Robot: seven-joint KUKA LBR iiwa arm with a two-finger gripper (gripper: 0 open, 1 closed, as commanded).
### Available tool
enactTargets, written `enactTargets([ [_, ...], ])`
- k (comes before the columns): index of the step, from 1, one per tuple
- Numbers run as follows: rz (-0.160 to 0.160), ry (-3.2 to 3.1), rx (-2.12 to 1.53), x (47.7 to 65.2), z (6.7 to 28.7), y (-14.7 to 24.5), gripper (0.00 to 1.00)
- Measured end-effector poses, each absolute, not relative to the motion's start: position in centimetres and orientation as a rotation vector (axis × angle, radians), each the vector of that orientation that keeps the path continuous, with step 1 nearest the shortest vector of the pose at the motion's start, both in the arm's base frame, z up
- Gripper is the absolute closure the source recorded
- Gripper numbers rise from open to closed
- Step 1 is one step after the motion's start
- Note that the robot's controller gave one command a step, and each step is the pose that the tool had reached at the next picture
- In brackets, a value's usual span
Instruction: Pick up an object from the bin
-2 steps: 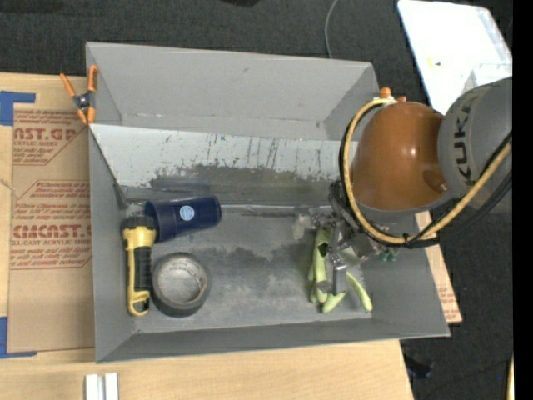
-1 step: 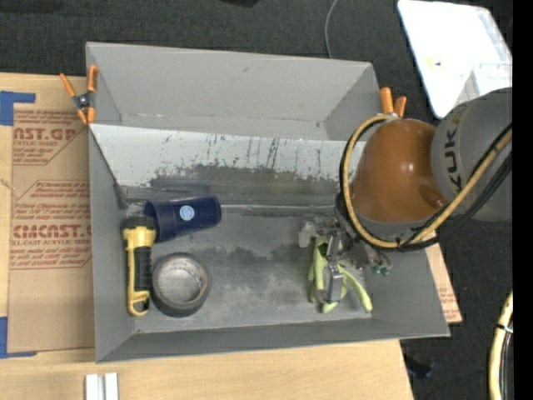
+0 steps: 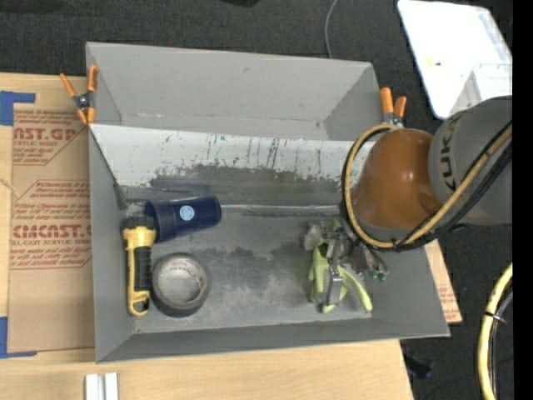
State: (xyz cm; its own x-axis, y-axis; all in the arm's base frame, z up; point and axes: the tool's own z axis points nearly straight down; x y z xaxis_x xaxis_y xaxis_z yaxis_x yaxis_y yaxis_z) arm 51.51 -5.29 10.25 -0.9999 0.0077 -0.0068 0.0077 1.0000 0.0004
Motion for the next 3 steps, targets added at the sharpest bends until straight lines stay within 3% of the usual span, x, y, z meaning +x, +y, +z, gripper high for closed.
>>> enactTargets([
  [1, 0.0, 3.107, -0.418, 53.1, 11.0, -7.1, 0.0],
  [2, 0.003, 3.136, -0.048, 54.8, 11.1, -11.5, 0.0],
  [3, 0.0, 3.119, -0.321, 54.3, 9.8, -13.1, 0.0],
])
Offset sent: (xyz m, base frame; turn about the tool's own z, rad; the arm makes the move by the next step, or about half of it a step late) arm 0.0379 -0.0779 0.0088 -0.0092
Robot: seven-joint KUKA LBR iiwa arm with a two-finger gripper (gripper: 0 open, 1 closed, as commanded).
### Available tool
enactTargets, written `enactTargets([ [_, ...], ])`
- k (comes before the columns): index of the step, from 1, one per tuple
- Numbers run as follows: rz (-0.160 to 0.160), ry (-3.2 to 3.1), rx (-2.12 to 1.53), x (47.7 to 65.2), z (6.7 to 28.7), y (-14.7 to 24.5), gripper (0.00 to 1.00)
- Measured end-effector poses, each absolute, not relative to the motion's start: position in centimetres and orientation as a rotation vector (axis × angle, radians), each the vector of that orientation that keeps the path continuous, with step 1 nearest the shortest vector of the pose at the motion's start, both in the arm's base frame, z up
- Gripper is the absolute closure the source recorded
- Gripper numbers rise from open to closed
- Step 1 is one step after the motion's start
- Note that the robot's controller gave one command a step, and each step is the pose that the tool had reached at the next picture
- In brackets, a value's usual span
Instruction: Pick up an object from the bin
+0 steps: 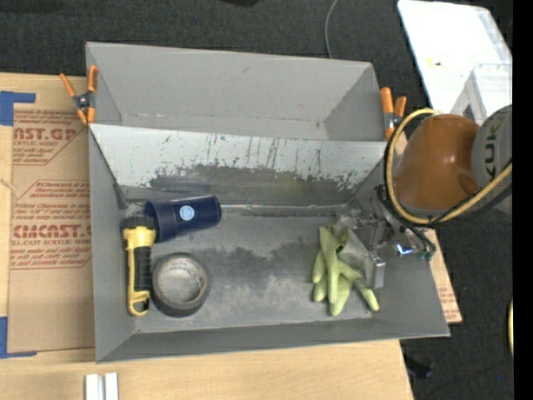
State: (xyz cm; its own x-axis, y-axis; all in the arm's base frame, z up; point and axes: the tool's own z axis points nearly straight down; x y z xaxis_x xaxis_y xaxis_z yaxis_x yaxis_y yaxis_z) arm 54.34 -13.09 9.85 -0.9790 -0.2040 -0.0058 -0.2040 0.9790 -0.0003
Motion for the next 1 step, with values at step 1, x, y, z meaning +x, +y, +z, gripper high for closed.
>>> enactTargets([
  [1, 0.001, 3.089, -0.526, 55.17, 8.79, -13.5, 0.0],
])
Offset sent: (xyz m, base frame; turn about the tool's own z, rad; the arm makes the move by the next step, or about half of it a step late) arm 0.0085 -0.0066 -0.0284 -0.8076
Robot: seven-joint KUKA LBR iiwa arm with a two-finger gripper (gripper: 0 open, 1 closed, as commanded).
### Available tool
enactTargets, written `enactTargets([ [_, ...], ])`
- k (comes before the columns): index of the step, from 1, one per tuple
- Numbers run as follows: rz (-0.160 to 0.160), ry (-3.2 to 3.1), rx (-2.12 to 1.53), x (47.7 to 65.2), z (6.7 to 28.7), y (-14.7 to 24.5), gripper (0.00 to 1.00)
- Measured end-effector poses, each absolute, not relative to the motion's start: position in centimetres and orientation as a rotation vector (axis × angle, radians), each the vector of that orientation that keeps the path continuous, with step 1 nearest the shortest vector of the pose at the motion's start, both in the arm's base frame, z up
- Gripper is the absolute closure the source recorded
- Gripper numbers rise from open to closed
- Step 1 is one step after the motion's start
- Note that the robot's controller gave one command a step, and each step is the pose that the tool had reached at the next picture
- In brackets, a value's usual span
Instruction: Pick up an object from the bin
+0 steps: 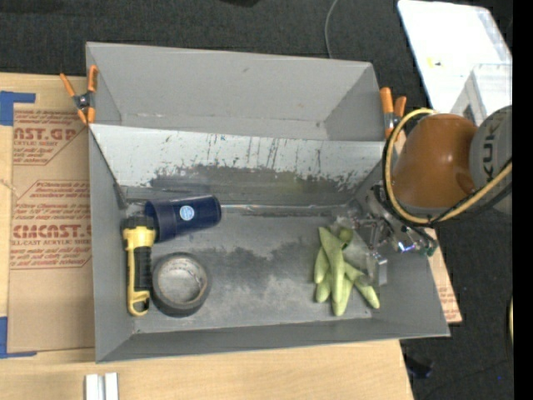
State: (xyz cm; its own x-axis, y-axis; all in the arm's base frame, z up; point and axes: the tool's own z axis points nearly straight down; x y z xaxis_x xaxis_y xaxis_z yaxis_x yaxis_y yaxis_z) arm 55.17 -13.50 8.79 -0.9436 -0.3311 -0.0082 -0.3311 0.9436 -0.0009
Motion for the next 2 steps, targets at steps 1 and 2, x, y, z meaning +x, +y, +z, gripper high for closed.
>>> enactTargets([
  [1, 0.004, 3.135, -0.037, 55.23, 8.28, -13.5, 0.0],
  [2, 0.0, 3.082, -0.561, 55.73, 8.24, -13.46, 0.0],
])
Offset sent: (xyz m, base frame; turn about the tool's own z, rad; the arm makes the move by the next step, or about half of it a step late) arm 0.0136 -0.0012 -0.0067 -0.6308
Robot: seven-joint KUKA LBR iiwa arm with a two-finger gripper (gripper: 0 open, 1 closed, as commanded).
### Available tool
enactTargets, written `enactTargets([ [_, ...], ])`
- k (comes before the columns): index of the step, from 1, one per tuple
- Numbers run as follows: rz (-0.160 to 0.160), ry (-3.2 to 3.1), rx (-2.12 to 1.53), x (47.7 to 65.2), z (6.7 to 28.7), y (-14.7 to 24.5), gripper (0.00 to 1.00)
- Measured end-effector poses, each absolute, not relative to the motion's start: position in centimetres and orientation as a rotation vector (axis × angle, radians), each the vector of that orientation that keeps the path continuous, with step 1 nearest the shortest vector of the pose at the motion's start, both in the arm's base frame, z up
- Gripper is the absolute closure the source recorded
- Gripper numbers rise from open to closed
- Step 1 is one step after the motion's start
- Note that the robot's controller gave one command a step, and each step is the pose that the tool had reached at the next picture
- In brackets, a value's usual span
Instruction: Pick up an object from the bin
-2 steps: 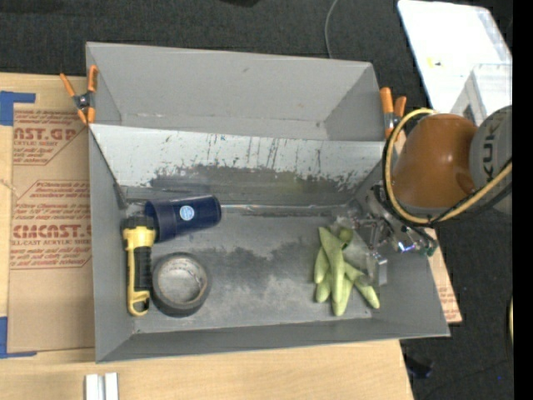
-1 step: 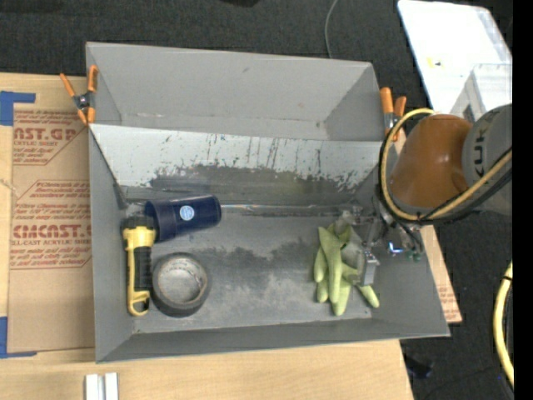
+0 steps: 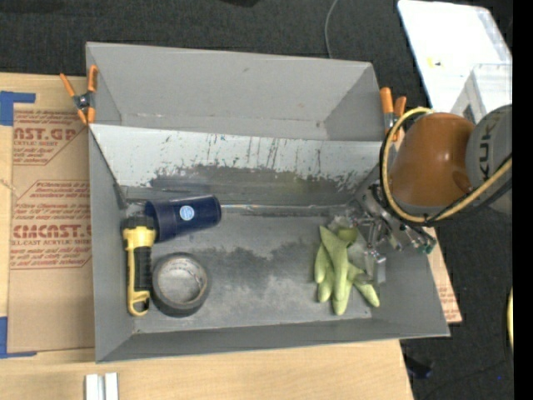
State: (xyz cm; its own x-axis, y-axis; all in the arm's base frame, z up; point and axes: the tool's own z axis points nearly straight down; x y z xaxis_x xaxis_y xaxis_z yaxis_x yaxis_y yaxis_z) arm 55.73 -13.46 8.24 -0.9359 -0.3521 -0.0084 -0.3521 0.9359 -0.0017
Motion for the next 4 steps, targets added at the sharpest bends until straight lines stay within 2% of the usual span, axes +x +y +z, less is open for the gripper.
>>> enactTargets([
  [1, 0.001, 3.044, -0.738, 54.3, 7.8, -13.8, 0.0],
  [2, -0.004, 2.872, -1.247, 54.8, 7.5, -13.5, 1.0],
  [3, -0.004, 2.566, -1.793, 55.0, 7.4, -13.3, 1.0],
  [4, 0.0, 2.486, -1.905, 54.7, 11.3, -12.7, 1.0],
])
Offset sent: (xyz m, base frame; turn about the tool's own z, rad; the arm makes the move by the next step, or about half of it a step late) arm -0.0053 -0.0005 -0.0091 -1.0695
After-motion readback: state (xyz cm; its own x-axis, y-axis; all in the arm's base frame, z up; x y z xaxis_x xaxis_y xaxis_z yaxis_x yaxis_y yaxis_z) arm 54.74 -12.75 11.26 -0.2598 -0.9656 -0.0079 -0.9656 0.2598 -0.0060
